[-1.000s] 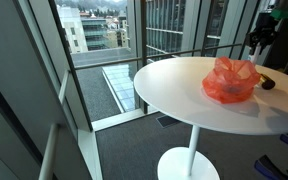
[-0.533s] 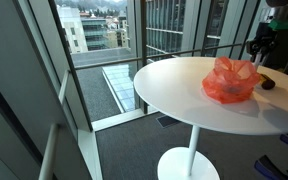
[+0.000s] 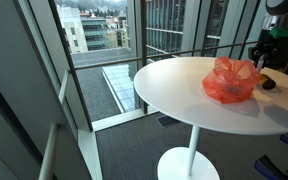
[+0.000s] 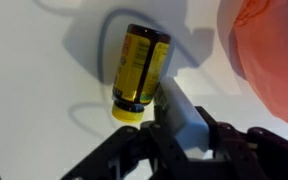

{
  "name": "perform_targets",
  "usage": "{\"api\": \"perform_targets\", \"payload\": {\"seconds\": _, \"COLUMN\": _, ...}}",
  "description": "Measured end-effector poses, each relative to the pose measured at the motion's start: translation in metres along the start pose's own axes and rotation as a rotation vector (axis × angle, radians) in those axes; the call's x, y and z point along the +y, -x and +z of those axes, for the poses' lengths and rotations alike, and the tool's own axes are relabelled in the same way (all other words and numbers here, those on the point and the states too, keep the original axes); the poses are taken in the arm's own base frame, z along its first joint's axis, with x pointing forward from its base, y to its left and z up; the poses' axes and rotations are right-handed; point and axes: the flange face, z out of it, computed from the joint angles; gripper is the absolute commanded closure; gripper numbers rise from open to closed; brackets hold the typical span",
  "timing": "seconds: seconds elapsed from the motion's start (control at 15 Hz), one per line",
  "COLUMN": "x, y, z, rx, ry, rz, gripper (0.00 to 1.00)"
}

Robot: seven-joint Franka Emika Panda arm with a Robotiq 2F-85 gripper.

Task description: Move the white and blue bottle from the plastic bag to the table

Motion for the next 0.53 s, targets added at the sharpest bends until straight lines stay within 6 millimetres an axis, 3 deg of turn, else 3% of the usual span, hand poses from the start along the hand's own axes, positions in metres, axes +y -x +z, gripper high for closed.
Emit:
{"api": "perform_targets", "payload": {"seconds": 0.07, "x": 0.0005, "y": 0.0008, "z": 0.0013, "rx": -0.001, "ry": 0.000, "rz": 0.002, "gripper": 0.38}}
{"api": "perform_targets", "payload": {"seconds": 0.4, "x": 0.0008, "y": 0.0008, "z": 0.0008, "rx": 0.005, "ry": -0.002, "rz": 0.002, "gripper": 0.01}}
{"api": "perform_targets", "payload": {"seconds": 0.53, "x": 0.0002, "y": 0.0008, "z": -0.0022, "rx": 0.010, "ry": -0.004, "rz": 0.001, "gripper": 0.00}}
